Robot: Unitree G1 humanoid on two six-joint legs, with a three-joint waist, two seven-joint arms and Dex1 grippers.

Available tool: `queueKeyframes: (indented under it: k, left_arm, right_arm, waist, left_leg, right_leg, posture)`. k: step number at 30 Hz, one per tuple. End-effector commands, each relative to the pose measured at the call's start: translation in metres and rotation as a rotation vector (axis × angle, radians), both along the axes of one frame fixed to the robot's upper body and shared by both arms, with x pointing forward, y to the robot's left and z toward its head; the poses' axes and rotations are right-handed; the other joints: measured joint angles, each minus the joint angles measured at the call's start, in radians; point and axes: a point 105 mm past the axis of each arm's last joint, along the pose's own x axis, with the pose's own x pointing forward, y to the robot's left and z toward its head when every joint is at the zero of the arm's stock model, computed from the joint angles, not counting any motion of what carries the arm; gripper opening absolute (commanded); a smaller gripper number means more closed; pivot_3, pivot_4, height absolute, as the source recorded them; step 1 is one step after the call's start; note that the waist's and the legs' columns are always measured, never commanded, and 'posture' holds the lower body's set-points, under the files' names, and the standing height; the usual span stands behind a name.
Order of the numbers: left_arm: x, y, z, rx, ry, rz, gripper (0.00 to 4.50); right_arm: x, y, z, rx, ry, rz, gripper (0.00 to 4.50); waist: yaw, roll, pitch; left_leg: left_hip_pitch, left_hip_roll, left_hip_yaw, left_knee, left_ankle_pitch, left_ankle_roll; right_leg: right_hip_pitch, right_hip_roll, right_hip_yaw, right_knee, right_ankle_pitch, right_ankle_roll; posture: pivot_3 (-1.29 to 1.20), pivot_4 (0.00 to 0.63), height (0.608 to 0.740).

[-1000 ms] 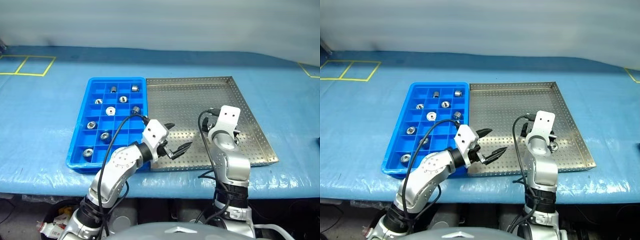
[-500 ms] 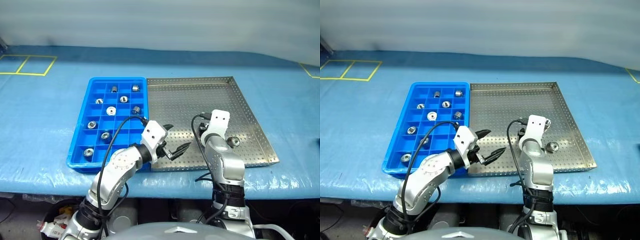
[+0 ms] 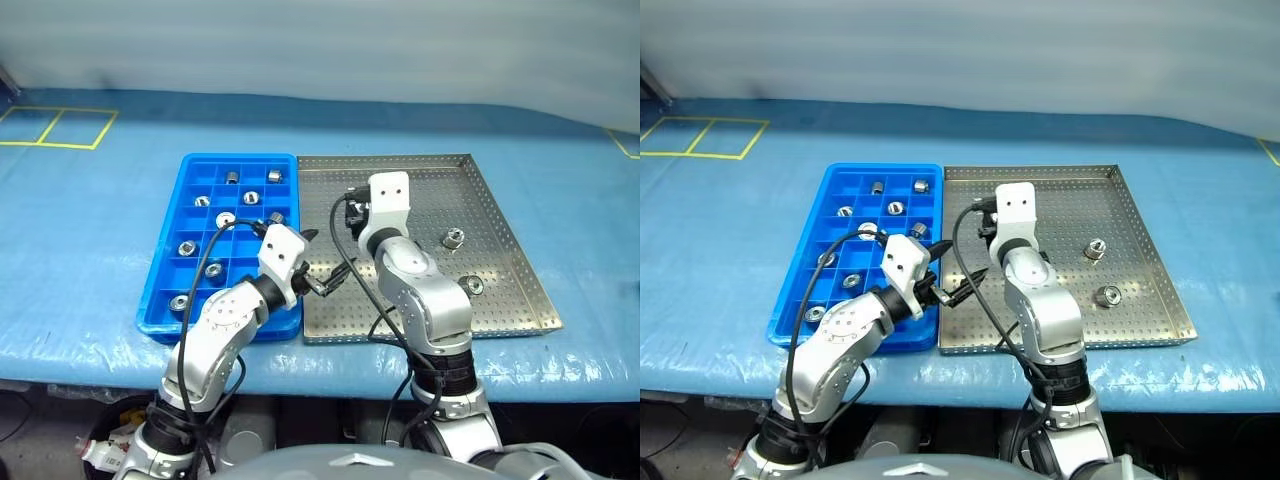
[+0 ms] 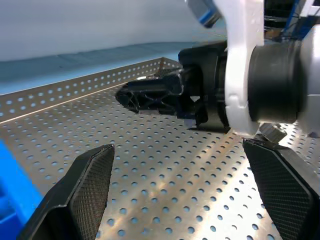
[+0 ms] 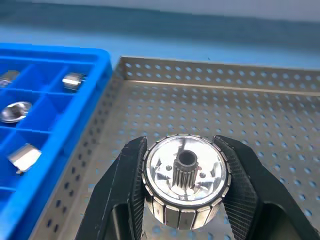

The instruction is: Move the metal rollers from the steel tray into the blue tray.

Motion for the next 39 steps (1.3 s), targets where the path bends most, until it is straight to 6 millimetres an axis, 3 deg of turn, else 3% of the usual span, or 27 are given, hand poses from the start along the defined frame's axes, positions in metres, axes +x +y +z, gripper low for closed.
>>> queueKeyframes:
  k: [1,9,15,20,30,34,38,39]
  left_arm:
    - [-0.002,0.011,0.016,-0.005,-0.066,0.051,4.50]
    - [-0.012,0.047,0.012,0.041,-0.051,0.207,4.50]
    - [-0.022,0.061,0.008,0.056,-0.031,0.265,4.50]
    - [-0.025,0.066,0.006,0.068,-0.020,0.288,4.50]
    - [-0.026,0.062,0.004,0.068,-0.009,0.250,4.50]
    - [-0.026,0.060,0.005,0.068,-0.012,0.229,4.50]
    - [-0.022,0.052,0.007,0.059,-0.020,0.179,4.50]
    - [-0.022,0.050,0.007,0.056,-0.020,0.169,4.50]
  right_arm:
    - [0.000,0.018,0.016,-0.011,-0.070,0.091,1.72]
    - [-0.002,0.065,0.018,0.039,-0.088,0.318,1.72]
    - [0.002,0.076,0.009,0.041,-0.059,0.365,1.72]
    - [0.005,0.073,-0.003,0.036,-0.031,0.370,1.72]
    - [0.003,0.047,-0.037,0.022,0.083,0.311,1.72]
    - [-0.003,0.046,-0.039,0.025,0.092,0.315,3.02]
    - [-0.003,0.029,-0.023,0.044,0.040,0.260,4.33]
    - [-0.003,0.024,-0.019,0.047,0.029,0.244,4.46]
  waist:
    - [0.014,0.000,0.000]
    - [0.063,0.000,0.001]
    - [0.131,0.001,0.001]
    - [0.193,0.001,0.001]
    - [0.306,0.001,0.001]
    - [0.333,0.001,0.001]
    - [0.351,0.001,0.001]
    - [0.353,0.001,0.001]
  left_leg:
    - [0.000,0.000,0.000,0.000,0.000,0.000]
    - [0.000,0.000,-0.001,-0.001,0.000,0.000]
    - [0.000,0.000,-0.001,-0.003,0.000,0.000]
    - [-0.001,0.001,-0.001,-0.003,0.000,-0.001]
    - [-0.010,0.002,0.006,-0.005,-0.001,-0.004]
    - [-0.013,0.002,0.006,-0.005,-0.001,-0.004]
    - [-0.013,0.002,0.006,-0.005,-0.001,-0.005]
    - [-0.014,0.002,0.006,-0.004,-0.001,-0.005]
  right_leg:
    - [0.000,0.000,0.000,0.000,0.000,0.000]
    - [-0.001,0.000,-0.001,0.000,0.000,0.000]
    - [-0.001,0.000,-0.002,-0.001,-0.001,-0.001]
    - [-0.002,-0.001,-0.004,-0.002,-0.001,-0.001]
    - [-0.014,0.000,-0.005,-0.001,-0.002,-0.003]
    - [-0.016,0.001,-0.005,-0.001,0.000,0.001]
    - [-0.016,0.000,-0.006,-0.001,-0.002,-0.002]
    - [-0.016,0.000,-0.007,-0.001,-0.002,-0.002]
  posture:
    - [0.34,0.150,0.740]
    - [0.48,0.150,0.740]
    - [0.54,0.150,0.740]
    - [0.55,0.150,0.740]
    - [0.55,0.150,0.740]
    - [0.55,0.150,0.740]
    - [0.46,0.150,0.740]
    - [0.43,0.150,0.740]
